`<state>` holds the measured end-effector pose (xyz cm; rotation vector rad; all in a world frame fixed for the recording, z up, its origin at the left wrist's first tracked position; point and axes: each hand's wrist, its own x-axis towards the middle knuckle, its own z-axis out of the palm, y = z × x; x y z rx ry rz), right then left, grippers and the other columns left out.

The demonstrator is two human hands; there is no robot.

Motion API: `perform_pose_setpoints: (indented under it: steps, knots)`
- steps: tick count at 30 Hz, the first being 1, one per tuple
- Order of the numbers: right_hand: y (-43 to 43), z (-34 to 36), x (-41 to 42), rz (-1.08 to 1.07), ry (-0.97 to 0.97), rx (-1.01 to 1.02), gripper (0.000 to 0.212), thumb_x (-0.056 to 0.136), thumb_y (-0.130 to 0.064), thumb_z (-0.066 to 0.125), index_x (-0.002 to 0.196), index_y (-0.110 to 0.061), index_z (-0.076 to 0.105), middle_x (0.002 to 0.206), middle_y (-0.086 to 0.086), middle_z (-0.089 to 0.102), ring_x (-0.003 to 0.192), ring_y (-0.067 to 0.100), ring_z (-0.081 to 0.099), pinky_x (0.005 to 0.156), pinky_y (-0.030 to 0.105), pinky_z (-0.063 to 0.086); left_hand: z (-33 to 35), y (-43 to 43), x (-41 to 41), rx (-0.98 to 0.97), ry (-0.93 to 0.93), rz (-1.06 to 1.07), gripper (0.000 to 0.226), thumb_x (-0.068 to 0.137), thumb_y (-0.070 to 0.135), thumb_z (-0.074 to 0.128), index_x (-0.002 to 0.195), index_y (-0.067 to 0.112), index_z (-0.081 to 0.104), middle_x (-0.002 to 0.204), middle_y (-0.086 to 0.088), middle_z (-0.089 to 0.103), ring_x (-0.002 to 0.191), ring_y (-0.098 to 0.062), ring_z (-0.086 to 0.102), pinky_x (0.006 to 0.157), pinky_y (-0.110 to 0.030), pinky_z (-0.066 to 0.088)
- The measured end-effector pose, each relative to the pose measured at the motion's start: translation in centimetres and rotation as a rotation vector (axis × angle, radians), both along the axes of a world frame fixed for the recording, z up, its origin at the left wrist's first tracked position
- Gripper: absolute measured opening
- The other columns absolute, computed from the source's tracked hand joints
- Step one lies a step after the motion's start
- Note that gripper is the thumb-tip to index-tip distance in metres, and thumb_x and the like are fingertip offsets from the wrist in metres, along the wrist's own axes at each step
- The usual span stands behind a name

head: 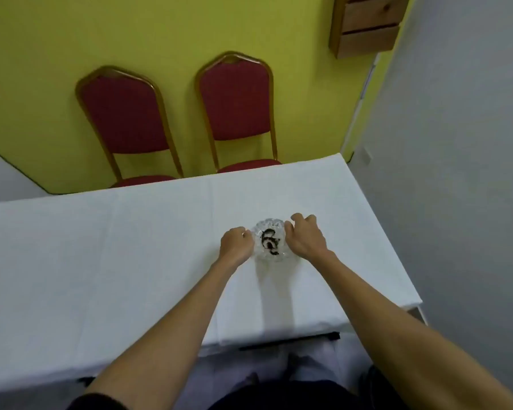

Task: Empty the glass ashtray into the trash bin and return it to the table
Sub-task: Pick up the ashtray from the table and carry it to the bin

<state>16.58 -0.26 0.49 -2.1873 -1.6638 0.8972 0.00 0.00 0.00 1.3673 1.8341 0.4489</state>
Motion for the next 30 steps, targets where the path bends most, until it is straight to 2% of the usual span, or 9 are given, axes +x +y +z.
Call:
perform_pose_setpoints:
  steps: [3,7,9,11,16,20,23,26,30]
  knots:
    - [0.2,-1.1,0.5,0.021,-0.085,-0.083,0.042,0.104,-0.032,0.031,0.137,-0.009,0.043,0.135,0.020,0.043,0.110,0.041,0.059,0.089,0.044,0.046,-1.1,0.4,1.2,-0.038,0.045,0.035,0.038,0.098,0.017,0.035,0.061,0.016,0.035,0.065,0.001,0.044,0.058,-0.015,0.037,0.048,-0.026,0.028]
    - [0.5,-2.5,0.5,0.075,-0.036,-0.134,0.032,0.100,-0.021,0.036,0.127,-0.005,0.044,0.127,0.020,0.053,0.111,0.042,0.057,0.087,0.044,0.044,-2.4,0.4,2.5,-0.048,0.089,0.077,0.038,0.100,0.018,0.037,0.064,0.013,0.044,0.066,-0.005,0.051,0.069,-0.026,0.047,0.053,-0.029,0.032]
    - [0.7,-2.8,0.6,0.074,-0.018,-0.133,0.030,0.097,-0.016,0.039,0.123,-0.004,0.044,0.125,0.020,0.054,0.108,0.043,0.057,0.081,0.042,0.041,-3.0,0.4,3.1,-0.030,0.079,0.148,0.036,0.102,0.020,0.039,0.079,0.003,0.061,0.082,-0.017,0.065,0.080,-0.035,0.060,0.060,-0.029,0.037]
    - [0.9,-3.3,0.4,0.045,-0.001,-0.116,0.029,0.096,-0.013,0.039,0.122,-0.003,0.044,0.124,0.020,0.053,0.107,0.044,0.057,0.079,0.041,0.038,-3.4,0.6,3.7,-0.035,0.065,0.235,0.034,0.102,0.023,0.039,0.096,0.002,0.065,0.097,-0.016,0.069,0.088,-0.031,0.063,0.066,-0.030,0.040]
    - [0.4,-3.8,-0.5,-0.040,0.063,-0.132,0.031,0.100,-0.018,0.037,0.122,0.001,0.049,0.127,0.019,0.056,0.111,0.040,0.058,0.085,0.040,0.043,-2.3,1.2,4.2,-0.160,0.012,0.360,0.036,0.104,0.024,0.036,0.122,-0.003,0.051,0.115,-0.016,0.063,0.090,-0.027,0.058,0.064,-0.032,0.041]
    - [-1.5,-3.5,-0.9,-0.129,0.156,-0.104,0.028,0.103,-0.023,0.032,0.114,-0.002,0.047,0.120,0.017,0.059,0.106,0.038,0.060,0.079,0.039,0.042,-1.4,0.8,3.8,-0.109,0.003,0.299,0.028,0.103,0.022,0.038,0.117,0.001,0.051,0.114,-0.010,0.061,0.084,-0.021,0.054,0.053,-0.025,0.036]
    - [-3.2,-2.9,-0.9,-0.236,0.235,-0.053,0.018,0.103,-0.025,0.029,0.102,-0.009,0.038,0.105,0.014,0.061,0.095,0.037,0.061,0.075,0.040,0.044,-0.8,0.0,4.0,-0.036,-0.020,0.234,0.023,0.102,0.022,0.038,0.107,0.005,0.052,0.103,-0.010,0.062,0.084,-0.021,0.054,0.059,-0.028,0.039]
    - [-4.8,-2.2,-0.5,-0.377,0.332,-0.001,0.021,0.103,-0.027,0.028,0.104,-0.008,0.036,0.092,0.013,0.062,0.084,0.036,0.061,0.072,0.042,0.048,-0.1,-1.2,4.8,-0.003,-0.064,0.160,0.019,0.101,0.023,0.040,0.099,0.008,0.051,0.088,-0.003,0.058,0.085,-0.024,0.057,0.064,-0.031,0.045]
    - [-7.5,-1.7,-0.6,-0.574,0.404,0.103,0.034,0.106,-0.035,0.021,0.103,-0.009,0.043,0.080,0.003,0.057,0.079,0.030,0.058,0.070,0.039,0.044,1.1,-2.6,6.0,0.034,-0.078,-0.004,0.019,0.101,0.024,0.040,0.098,0.008,0.051,0.095,-0.006,0.062,0.092,-0.027,0.062,0.075,-0.036,0.049]
